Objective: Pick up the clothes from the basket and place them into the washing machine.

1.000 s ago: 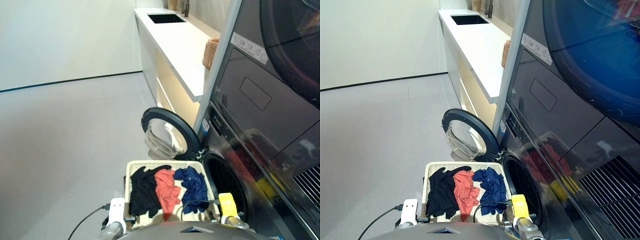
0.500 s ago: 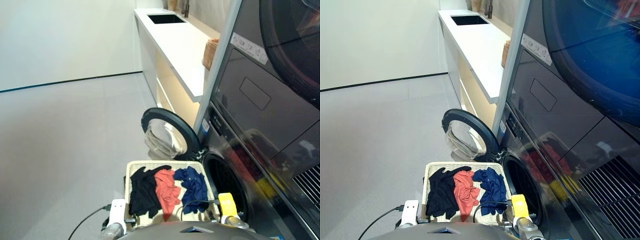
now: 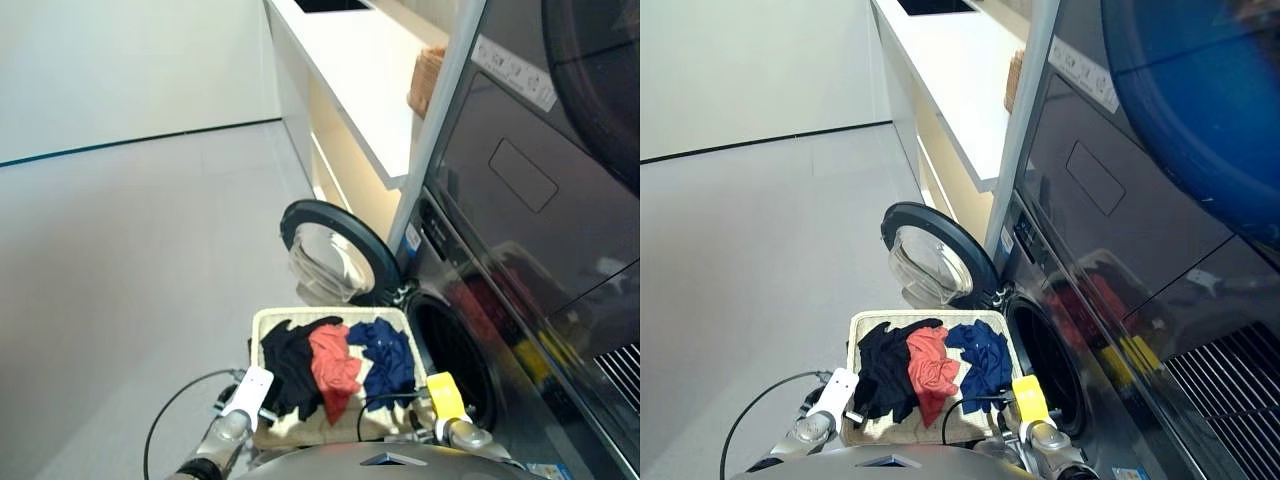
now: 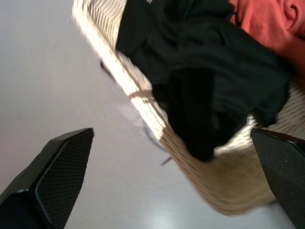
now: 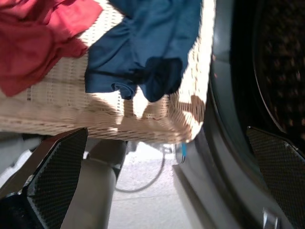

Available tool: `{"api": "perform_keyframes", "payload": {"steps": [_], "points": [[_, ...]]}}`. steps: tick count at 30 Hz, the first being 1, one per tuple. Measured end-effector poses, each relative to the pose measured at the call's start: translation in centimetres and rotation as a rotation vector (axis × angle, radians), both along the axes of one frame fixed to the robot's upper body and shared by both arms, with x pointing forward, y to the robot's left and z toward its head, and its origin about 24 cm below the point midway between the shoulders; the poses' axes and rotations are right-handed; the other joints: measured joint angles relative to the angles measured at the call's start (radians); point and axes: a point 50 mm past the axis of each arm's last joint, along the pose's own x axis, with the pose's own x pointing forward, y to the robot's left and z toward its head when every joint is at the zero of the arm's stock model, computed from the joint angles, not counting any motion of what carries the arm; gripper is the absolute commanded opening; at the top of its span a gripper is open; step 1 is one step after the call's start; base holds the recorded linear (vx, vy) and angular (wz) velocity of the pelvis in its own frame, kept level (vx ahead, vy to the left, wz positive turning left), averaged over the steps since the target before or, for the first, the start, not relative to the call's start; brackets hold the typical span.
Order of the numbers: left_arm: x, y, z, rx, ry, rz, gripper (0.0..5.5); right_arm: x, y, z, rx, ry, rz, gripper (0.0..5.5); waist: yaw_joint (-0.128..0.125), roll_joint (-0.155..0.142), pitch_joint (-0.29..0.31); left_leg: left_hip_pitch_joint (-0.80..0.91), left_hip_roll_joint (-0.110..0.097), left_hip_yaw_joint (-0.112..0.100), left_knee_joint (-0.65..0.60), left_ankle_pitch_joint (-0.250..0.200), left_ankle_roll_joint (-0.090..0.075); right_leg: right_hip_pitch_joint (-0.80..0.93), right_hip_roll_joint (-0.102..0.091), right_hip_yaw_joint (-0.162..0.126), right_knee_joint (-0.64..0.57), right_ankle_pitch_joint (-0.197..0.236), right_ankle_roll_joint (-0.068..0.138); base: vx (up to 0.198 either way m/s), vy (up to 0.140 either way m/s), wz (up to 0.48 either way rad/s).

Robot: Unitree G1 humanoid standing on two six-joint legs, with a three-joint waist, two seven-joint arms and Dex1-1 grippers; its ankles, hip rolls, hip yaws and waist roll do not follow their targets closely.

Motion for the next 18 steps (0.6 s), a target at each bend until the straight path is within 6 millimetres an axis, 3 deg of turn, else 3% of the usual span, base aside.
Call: {"api": "perform_keyframes", "payload": {"steps": [4,7,18], "points": [[4.4,-0.5,2.6,0.09,-0.131,-0.196,5.5,4.3,0.5,2.3,-0.017,-0.138,0.105,5.5,0.0,-0.007,0.068,-0.108,-0.001,0.018,0.039,0.009,-0.003,-0.113,0.0,0.011,0.036,0.017,-0.007,-0.178,0.036,-0.067],[8.0,-0.8,4.9,0.122,-0.231,-0.241,5.5,8.5,1.6,5.1,-0.004,-0.284,0.156,5.5,-0.021,-0.024,0.131,-0.226,-0.004,0.021,0.108,0.005,-0.006,-0.231,-0.004,0.016,0.104,0.015,-0.006,-0.05,0.013,-0.004],[14.2,-1.4,10.4,0.18,-0.442,-0.247,5.5,16.0,5.3,13.6,0.072,-0.643,0.258,5.5,-0.042,-0.053,0.238,-0.597,-0.005,0.023,0.322,-0.014,-0.016,-0.587,-0.009,0.027,0.288,0.001,-0.017,-0.057,0.009,0.041]]}}
